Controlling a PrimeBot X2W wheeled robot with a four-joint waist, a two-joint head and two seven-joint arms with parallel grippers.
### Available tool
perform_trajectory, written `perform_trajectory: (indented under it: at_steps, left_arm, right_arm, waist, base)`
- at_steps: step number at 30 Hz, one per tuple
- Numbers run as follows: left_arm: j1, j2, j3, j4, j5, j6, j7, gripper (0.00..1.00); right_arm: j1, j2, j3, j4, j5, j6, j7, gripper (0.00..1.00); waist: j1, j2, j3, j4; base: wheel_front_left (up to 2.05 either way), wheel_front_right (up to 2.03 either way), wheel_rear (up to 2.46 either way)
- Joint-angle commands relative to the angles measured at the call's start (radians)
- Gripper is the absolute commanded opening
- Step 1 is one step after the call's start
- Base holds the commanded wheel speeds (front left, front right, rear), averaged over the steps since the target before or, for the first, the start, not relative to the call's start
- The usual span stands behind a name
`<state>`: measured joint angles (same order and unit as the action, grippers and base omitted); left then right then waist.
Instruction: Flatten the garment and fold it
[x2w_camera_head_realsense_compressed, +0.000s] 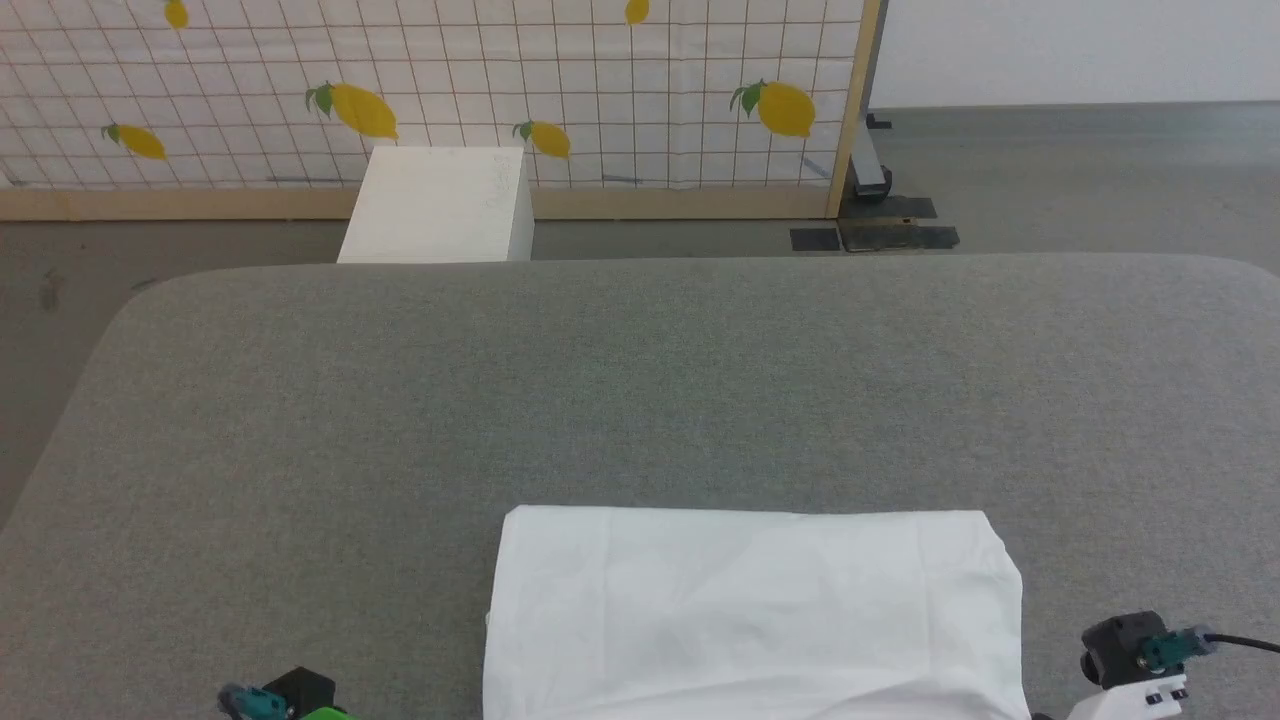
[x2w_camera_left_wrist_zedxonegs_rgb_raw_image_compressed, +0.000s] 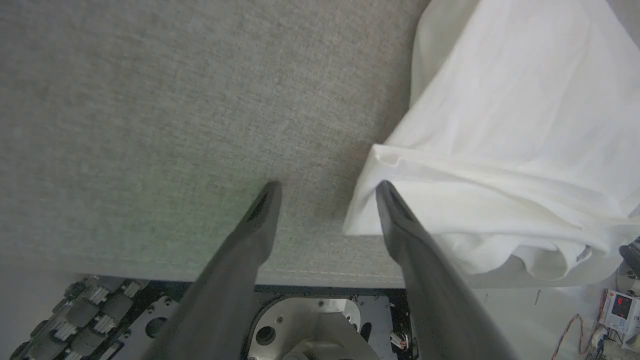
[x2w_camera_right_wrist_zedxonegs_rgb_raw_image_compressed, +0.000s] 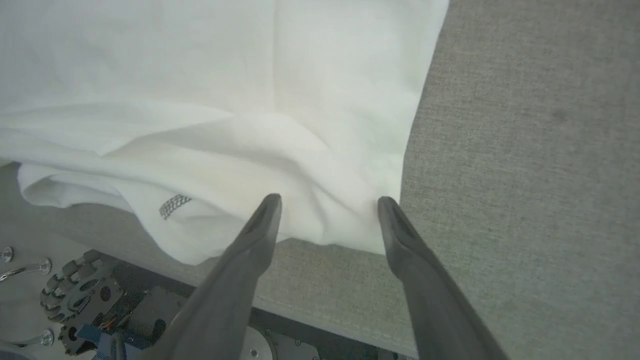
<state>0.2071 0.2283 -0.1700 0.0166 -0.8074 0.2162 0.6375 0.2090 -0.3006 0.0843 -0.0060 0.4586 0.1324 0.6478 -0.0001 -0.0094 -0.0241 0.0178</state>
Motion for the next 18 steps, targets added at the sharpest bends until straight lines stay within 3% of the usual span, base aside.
perform_trajectory:
  at_steps: [1, 6, 11, 14, 18]
  left_arm:
    - [0.029, 0.027, 0.004, -0.011, 0.013, 0.016, 0.026, 1.0]
    - [0.049, 0.078, 0.022, -0.069, 0.02, 0.058, 0.084, 1.0]
    - [0.032, 0.076, 0.089, -0.171, 0.01, 0.071, 0.022, 1.0]
    - [-0.014, 0.062, 0.123, -0.224, 0.024, 0.021, -0.101, 1.0]
    - [-0.086, 0.067, 0.133, -0.235, 0.109, -0.08, -0.323, 1.0]
  right_arm:
    - [0.028, -0.004, -0.009, -0.023, 0.02, -0.002, 0.021, 1.0]
    - [0.079, -0.021, -0.058, -0.114, 0.092, -0.002, 0.101, 1.0]
    - [0.085, -0.018, -0.164, -0.198, 0.162, -0.002, 0.163, 1.0]
    - [0.056, -0.026, -0.205, -0.202, 0.183, -0.002, 0.182, 1.0]
    - [-0.009, -0.07, -0.2, -0.162, 0.206, -0.002, 0.19, 1.0]
  waist:
    - [0.0001, 0.0092, -0.011, -0.001]
    - [0.0001, 0.0092, -0.023, -0.003]
    - [0.0001, 0.0092, -0.026, -0.007]
    - [0.0001, 0.0092, -0.019, -0.008]
    - [0.0001, 0.0092, 0.006, -0.007]
  base:
    - [0.0, 0.0, 0.0]
    - [0.0, 0.0, 0.0]
    - [0.0, 0.0, 0.0]
    - [0.0, 0.0, 0.0]
    - [0.0, 0.0, 0.0]
